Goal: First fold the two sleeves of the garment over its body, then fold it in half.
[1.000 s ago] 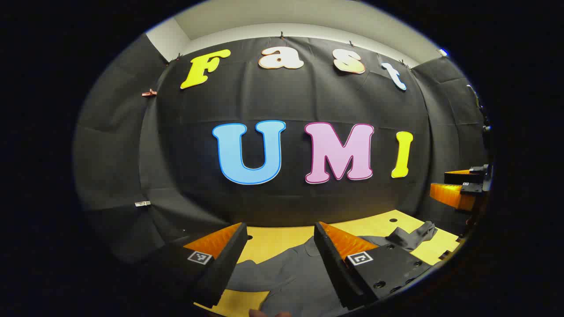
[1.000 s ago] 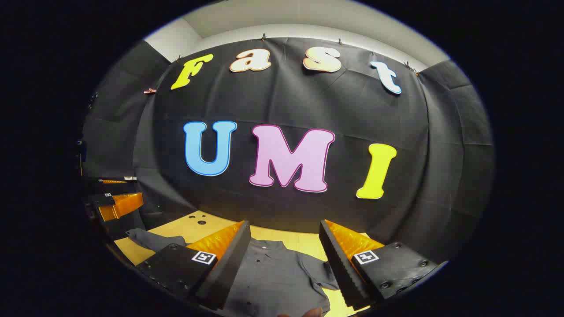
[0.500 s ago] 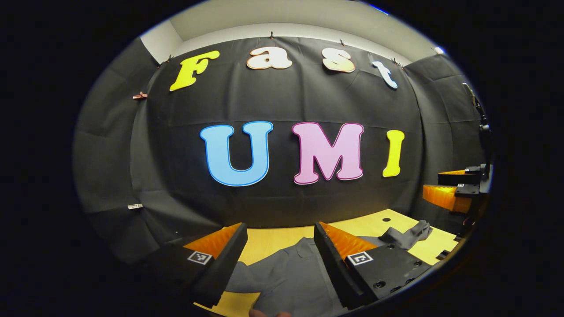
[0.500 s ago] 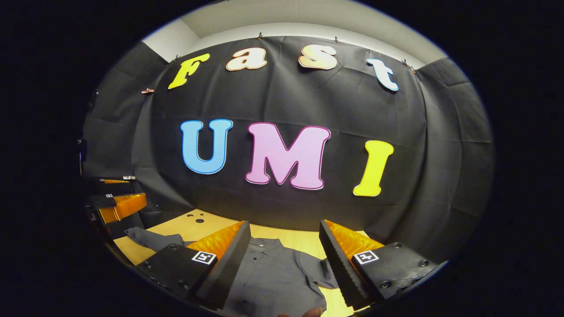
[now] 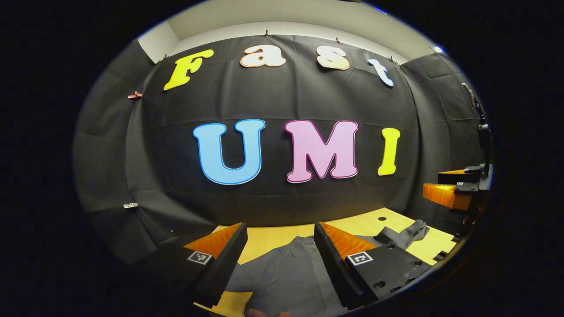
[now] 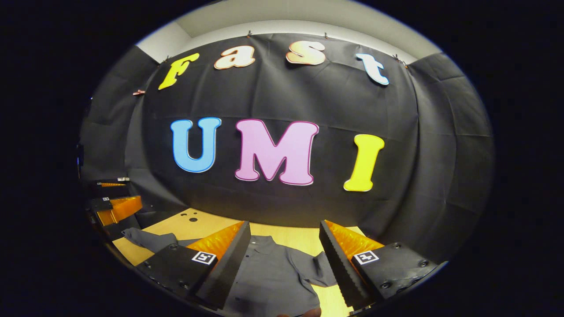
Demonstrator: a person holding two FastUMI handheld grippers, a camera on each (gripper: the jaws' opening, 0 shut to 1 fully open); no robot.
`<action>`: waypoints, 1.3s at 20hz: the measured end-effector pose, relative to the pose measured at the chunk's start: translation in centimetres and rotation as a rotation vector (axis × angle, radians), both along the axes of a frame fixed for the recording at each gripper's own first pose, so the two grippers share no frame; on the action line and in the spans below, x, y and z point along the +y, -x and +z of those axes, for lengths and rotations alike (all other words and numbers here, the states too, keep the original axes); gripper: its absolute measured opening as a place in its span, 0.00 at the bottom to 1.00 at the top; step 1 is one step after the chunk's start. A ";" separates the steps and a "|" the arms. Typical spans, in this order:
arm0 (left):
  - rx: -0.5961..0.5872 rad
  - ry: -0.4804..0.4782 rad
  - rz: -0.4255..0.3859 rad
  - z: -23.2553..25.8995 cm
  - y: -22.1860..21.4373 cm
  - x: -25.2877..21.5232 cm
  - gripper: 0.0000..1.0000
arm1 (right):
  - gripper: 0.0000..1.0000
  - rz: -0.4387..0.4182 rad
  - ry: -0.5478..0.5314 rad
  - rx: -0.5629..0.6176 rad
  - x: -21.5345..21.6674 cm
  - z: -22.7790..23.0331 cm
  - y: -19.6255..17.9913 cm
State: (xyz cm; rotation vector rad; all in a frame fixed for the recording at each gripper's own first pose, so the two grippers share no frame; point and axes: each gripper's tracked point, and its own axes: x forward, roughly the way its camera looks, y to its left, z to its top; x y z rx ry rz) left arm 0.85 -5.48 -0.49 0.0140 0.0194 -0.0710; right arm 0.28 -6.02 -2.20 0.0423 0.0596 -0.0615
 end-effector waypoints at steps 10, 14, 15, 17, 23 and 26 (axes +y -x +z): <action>0.036 -0.019 -0.032 -0.8 -0.7 -3.8 0.95 | 0.97 -0.254 0.071 0.216 -19.1 -10.1 -3.6; 0.061 -0.028 -0.031 -1.5 -1.2 -5.3 0.95 | 0.97 -0.304 0.077 0.322 -24.4 -17.0 -5.4; 0.066 -0.031 -0.028 -1.5 -1.3 -5.6 0.96 | 0.97 -0.311 0.079 0.355 -25.4 -18.9 -5.8; 0.088 -0.038 -0.019 -1.9 -1.7 -6.0 0.95 | 0.98 -0.321 0.075 0.399 -27.8 -21.7 -6.7; 0.127 -0.068 0.017 -2.4 -2.6 -7.3 0.96 | 0.98 -0.327 -0.002 0.535 -32.1 -30.0 -9.7; 0.146 -0.075 0.037 -2.8 -3.3 -7.6 0.96 | 0.98 -0.335 -0.053 0.588 -33.3 -33.4 -11.0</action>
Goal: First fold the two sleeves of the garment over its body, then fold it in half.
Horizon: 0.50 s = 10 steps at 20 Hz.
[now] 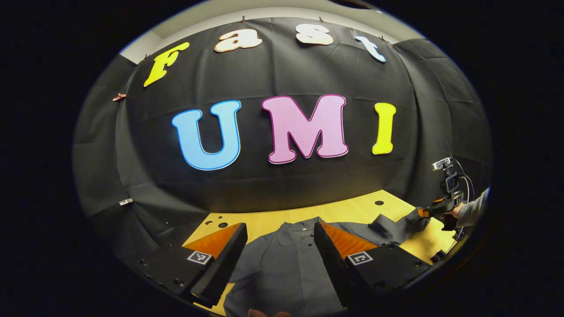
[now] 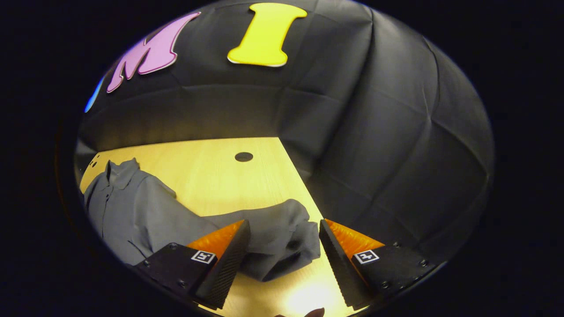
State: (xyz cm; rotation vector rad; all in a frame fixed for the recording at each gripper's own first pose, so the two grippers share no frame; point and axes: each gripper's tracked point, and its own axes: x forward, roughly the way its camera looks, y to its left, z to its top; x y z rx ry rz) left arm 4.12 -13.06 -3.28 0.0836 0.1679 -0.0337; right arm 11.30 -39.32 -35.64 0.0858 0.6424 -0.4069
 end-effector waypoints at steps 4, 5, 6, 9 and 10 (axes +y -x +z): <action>0.027 -0.033 0.011 -0.5 -0.3 -0.8 0.96 | 0.98 -0.010 -0.060 0.060 -0.9 -3.7 -0.9; 0.027 -0.046 0.009 -0.4 -0.4 -1.1 0.98 | 0.98 -0.010 -0.064 0.078 -1.0 -4.6 -0.8; 0.027 -0.056 0.007 -0.4 -0.4 -1.4 0.99 | 0.98 -0.006 -0.066 0.102 -1.0 -5.4 -0.4; 0.024 -0.064 0.001 -0.1 -0.4 -2.3 0.99 | 0.98 0.015 -0.076 0.133 -0.9 -6.7 -0.3; 0.024 -0.066 0.001 0.0 -0.3 -2.5 0.98 | 0.98 0.017 -0.082 0.122 -1.0 -6.6 -0.6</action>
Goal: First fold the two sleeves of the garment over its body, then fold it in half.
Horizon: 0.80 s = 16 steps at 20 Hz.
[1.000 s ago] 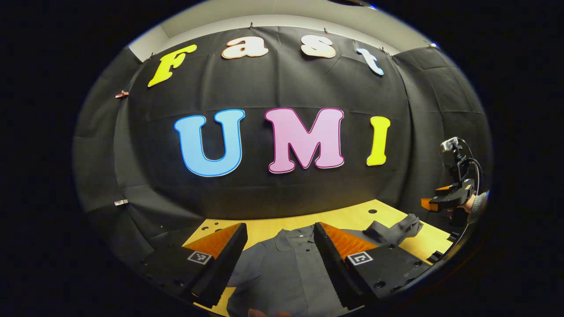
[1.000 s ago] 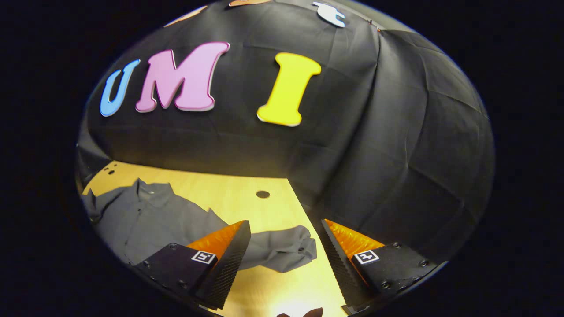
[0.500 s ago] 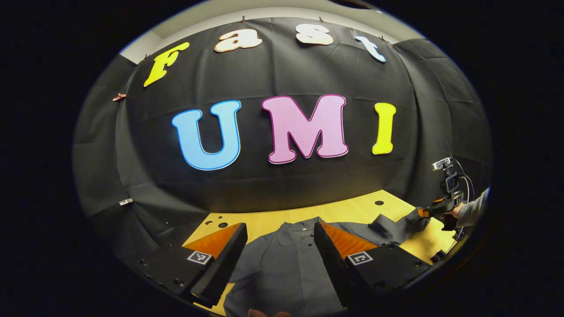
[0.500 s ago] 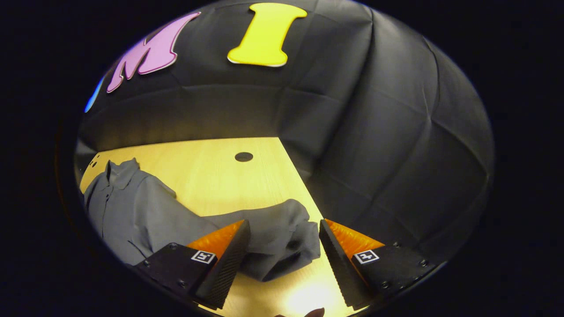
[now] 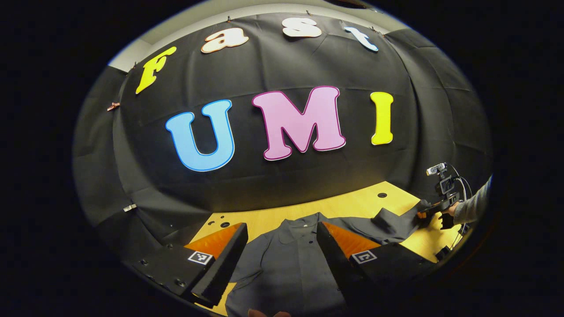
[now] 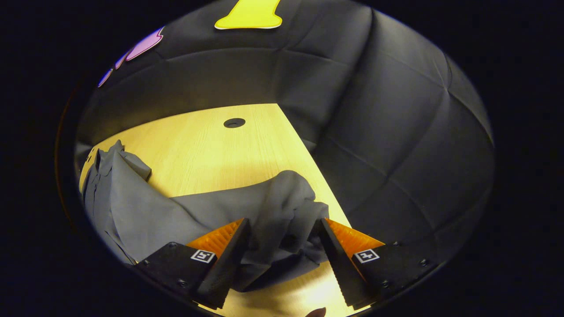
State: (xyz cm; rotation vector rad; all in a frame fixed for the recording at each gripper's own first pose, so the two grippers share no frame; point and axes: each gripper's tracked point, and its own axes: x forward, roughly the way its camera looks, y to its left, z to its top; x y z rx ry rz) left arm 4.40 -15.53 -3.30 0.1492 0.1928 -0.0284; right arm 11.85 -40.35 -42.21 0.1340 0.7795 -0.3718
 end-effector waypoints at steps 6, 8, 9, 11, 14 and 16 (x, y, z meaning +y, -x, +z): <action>0.019 0.019 0.051 -0.6 0.8 0.9 0.99 | 0.44 0.039 -0.068 -0.032 1.0 -0.3 -0.4; 0.027 0.028 0.079 -0.9 1.3 2.0 0.98 | 0.13 0.022 -0.026 -0.026 0.4 0.2 0.1; 0.027 0.030 0.094 -0.8 1.5 2.7 0.98 | 0.13 0.006 0.001 -0.044 0.0 0.8 0.0; 0.019 0.025 0.113 -0.6 1.5 3.9 0.98 | 0.13 -0.040 0.021 -0.105 -0.9 3.3 0.5; 0.003 0.011 0.121 -0.5 1.7 6.0 0.98 | 0.13 -0.112 0.032 -0.202 -1.6 7.9 1.1; -0.002 0.015 0.119 -0.7 1.7 7.4 0.99 | 0.13 -0.112 0.045 -0.278 -1.1 11.5 1.5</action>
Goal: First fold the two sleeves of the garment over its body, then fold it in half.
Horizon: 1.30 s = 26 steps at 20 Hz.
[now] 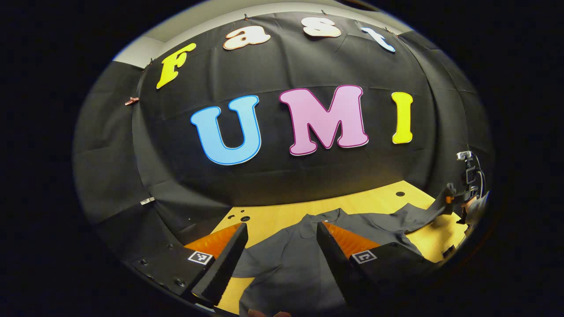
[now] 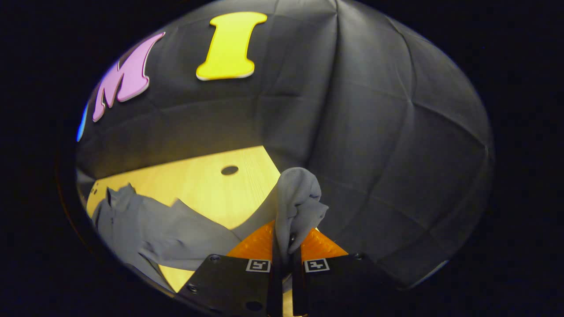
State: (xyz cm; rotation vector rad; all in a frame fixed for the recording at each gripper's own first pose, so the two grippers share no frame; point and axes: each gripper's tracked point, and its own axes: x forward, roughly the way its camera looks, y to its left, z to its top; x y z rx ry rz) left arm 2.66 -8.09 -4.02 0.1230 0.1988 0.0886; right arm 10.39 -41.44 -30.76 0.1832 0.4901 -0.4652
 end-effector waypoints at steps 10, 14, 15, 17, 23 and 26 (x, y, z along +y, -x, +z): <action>-0.020 0.036 -0.057 -1.3 0.3 7.5 0.99 | 0.13 0.154 0.075 -0.266 13.8 17.4 1.7; -0.018 0.056 -0.045 -2.5 0.8 11.1 0.99 | 0.13 0.242 0.057 -0.332 21.4 21.2 0.7; -0.010 0.060 -0.037 -3.1 0.9 12.1 0.98 | 0.13 0.275 0.052 -0.343 23.7 21.4 0.1; -0.002 0.074 -0.021 -3.8 1.5 14.1 0.99 | 0.13 0.350 0.037 -0.361 28.6 22.0 -0.9; 0.012 0.072 0.037 -5.5 3.7 20.2 0.98 | 0.13 0.555 -0.018 -0.323 42.6 19.0 -2.6; 0.031 0.075 0.061 -6.6 4.9 22.9 0.98 | 0.13 0.630 -0.065 -0.265 48.4 15.3 -3.4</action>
